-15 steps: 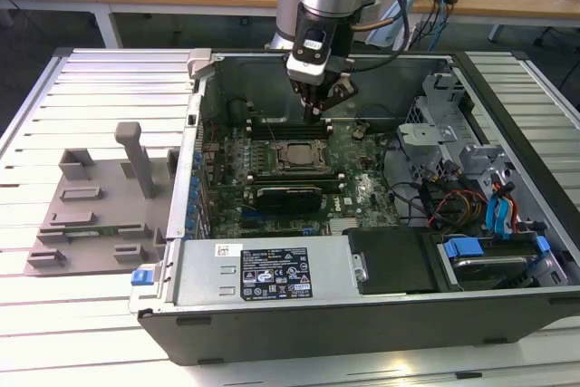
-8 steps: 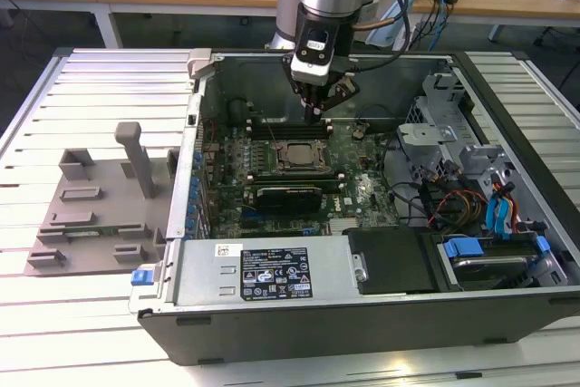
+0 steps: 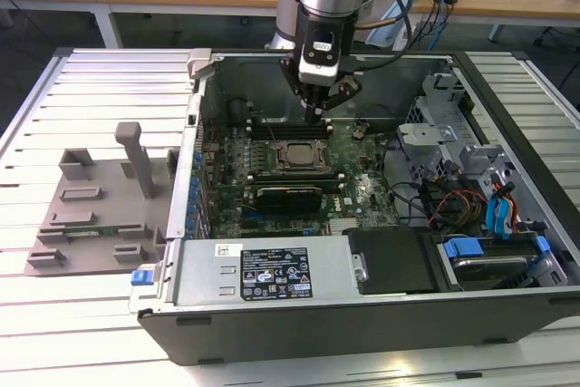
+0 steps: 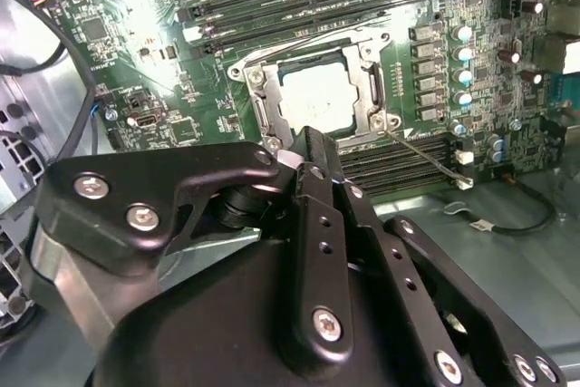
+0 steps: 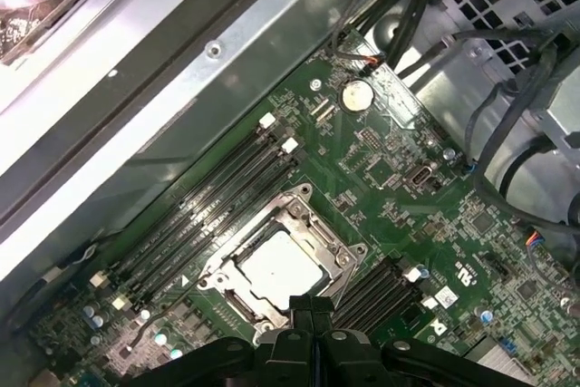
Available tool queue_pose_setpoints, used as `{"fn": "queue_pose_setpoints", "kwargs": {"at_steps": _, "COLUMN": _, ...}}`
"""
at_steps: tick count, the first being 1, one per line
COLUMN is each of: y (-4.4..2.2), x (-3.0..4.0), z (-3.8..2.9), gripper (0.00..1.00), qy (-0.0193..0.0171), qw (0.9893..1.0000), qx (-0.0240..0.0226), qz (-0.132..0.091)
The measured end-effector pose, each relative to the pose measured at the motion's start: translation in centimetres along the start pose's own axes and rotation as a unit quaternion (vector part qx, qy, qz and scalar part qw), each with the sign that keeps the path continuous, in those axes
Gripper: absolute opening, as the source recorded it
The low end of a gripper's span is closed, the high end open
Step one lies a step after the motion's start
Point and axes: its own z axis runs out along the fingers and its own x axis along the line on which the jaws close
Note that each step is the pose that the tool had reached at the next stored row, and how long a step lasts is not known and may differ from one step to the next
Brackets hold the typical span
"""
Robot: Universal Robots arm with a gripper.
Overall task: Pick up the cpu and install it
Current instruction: 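Install the first cpu locking lever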
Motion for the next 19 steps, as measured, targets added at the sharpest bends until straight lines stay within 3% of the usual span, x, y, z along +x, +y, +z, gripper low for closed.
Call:
{"fn": "queue_pose_setpoints", "kwargs": {"at_steps": 4, "y": 0.00, "x": 0.00, "z": 0.00, "gripper": 0.11, "qy": -0.0008, "qw": 0.9999, "qx": -0.0003, "qz": -0.014}}
{"fn": "queue_pose_setpoints", "kwargs": {"at_steps": 8, "y": 0.00, "x": 0.00, "z": 0.00, "gripper": 0.11, "qy": -0.0021, "qw": 0.9992, "qx": -0.0009, "qz": -0.040}}
{"fn": "queue_pose_setpoints", "kwargs": {"at_steps": 14, "y": 0.00, "x": 0.00, "z": 0.00, "gripper": 0.11, "qy": -0.0031, "qw": 0.9982, "qx": -0.0013, "qz": -0.060}}
{"fn": "queue_pose_setpoints", "kwargs": {"at_steps": 19, "y": 0.00, "x": 0.00, "z": 0.00, "gripper": 0.11, "qy": -0.0045, "qw": 0.9963, "qx": -0.0019, "qz": -0.086}}
